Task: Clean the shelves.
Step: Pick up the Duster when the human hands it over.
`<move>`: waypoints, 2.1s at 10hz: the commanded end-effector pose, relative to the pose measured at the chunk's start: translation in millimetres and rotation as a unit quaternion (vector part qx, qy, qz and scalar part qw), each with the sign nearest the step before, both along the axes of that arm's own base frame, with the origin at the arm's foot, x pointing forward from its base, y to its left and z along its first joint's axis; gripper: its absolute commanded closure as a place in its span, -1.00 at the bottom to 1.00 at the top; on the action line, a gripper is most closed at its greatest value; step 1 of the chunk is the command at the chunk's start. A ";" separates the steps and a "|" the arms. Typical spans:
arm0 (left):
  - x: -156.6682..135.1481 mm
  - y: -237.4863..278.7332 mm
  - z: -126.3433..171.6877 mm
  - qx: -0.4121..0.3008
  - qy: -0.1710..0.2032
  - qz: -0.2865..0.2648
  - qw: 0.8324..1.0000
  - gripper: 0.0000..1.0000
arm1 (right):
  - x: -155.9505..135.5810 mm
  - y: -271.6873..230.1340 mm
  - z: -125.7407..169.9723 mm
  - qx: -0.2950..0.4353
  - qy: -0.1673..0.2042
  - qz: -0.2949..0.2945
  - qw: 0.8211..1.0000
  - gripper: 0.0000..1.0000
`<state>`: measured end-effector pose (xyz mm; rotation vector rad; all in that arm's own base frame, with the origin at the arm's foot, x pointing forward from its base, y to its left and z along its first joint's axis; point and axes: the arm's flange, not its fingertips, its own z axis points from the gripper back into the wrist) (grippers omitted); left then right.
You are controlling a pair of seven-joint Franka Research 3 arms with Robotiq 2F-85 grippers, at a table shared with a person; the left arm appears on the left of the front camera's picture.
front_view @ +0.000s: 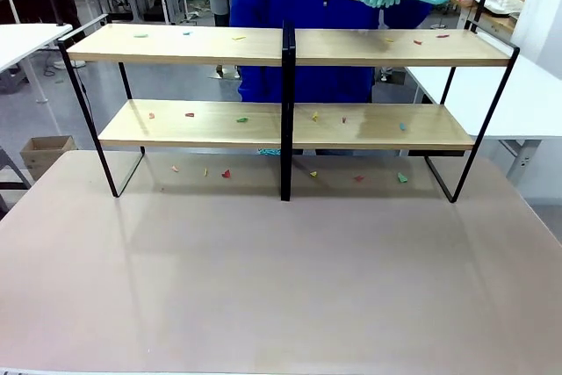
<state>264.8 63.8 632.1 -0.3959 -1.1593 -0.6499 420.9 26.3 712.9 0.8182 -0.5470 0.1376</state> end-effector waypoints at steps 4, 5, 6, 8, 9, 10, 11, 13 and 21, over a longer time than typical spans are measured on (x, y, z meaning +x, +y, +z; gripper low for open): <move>0.8 -0.3 -0.4 0.002 0.000 0.000 1.000 -1.00 | 62.6 40.2 -17.4 0.093 0.147 -0.016 0.985 -1.00; 0.8 -0.3 -0.4 0.002 0.000 0.000 1.000 -1.00 | 72.7 48.3 -18.8 0.096 0.152 -0.029 0.983 -1.00; 0.8 -0.3 -0.4 0.002 0.000 0.000 1.000 -1.00 | 79.2 52.3 -20.8 0.089 0.158 -0.034 0.983 -1.00; 0.8 -0.3 -0.4 0.002 0.000 0.000 1.000 -1.00 | 85.0 53.9 -21.9 0.084 0.162 -0.039 0.982 -1.00; 0.8 -0.3 -0.4 0.002 0.000 0.000 1.000 -1.00 | 86.1 53.5 -22.3 0.082 0.164 -0.042 0.982 -1.00; 0.8 -0.3 -0.4 0.002 0.000 0.000 1.000 -1.00 | 86.5 53.3 -24.8 0.074 0.163 -0.045 0.983 -0.52; 0.8 -0.3 -0.4 0.002 0.000 0.000 1.000 -1.00 | 87.2 53.8 -26.7 0.074 0.174 -0.044 0.981 0.16; 0.8 -0.3 -0.4 0.002 0.000 0.000 1.000 -1.00 | 87.4 55.1 -28.8 0.070 0.180 -0.041 0.980 1.00; 0.8 -0.3 -0.4 0.002 0.000 0.000 1.000 -1.00 | 89.0 51.7 -34.3 0.060 0.187 -0.040 0.980 1.00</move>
